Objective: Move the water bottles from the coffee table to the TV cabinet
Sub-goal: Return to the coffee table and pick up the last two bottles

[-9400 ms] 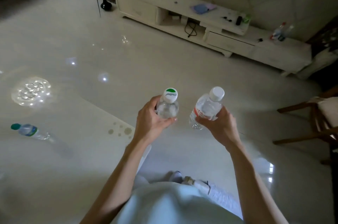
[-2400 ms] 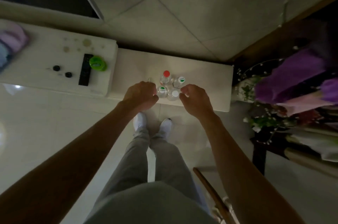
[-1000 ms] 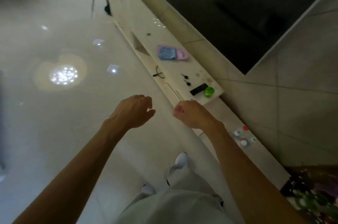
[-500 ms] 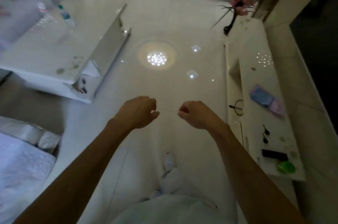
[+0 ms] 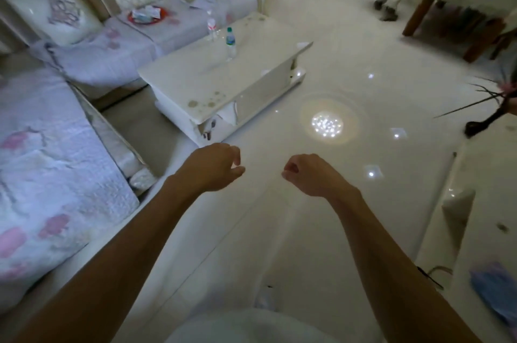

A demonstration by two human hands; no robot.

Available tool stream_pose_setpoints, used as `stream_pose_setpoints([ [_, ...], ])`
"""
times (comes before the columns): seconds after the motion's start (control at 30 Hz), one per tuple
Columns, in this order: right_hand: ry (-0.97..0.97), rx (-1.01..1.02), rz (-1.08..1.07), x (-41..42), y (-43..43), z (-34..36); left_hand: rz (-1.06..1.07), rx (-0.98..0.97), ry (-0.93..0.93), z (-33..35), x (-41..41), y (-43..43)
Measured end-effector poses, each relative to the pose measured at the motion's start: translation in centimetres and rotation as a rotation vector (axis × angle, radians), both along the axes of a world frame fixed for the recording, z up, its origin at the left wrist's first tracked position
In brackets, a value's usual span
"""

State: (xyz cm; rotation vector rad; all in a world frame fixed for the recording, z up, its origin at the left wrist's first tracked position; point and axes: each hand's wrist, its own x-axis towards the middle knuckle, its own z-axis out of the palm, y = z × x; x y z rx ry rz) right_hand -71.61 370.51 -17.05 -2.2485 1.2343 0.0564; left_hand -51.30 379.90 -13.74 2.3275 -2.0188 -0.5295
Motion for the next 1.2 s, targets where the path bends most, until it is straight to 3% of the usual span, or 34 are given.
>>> stream_pose_setpoints([
  [0.57, 0.021, -0.011, 0.203, 8.0, -12.3, 1.2, 0.219, -0.053, 0.018, 0.7, 5.1, -9.0],
  [1.2, 0.147, -0.083, 0.072, 16.9, -35.8, 1.7, 0.016, -0.014, 0.068, -1.0, 16.9, -36.0],
])
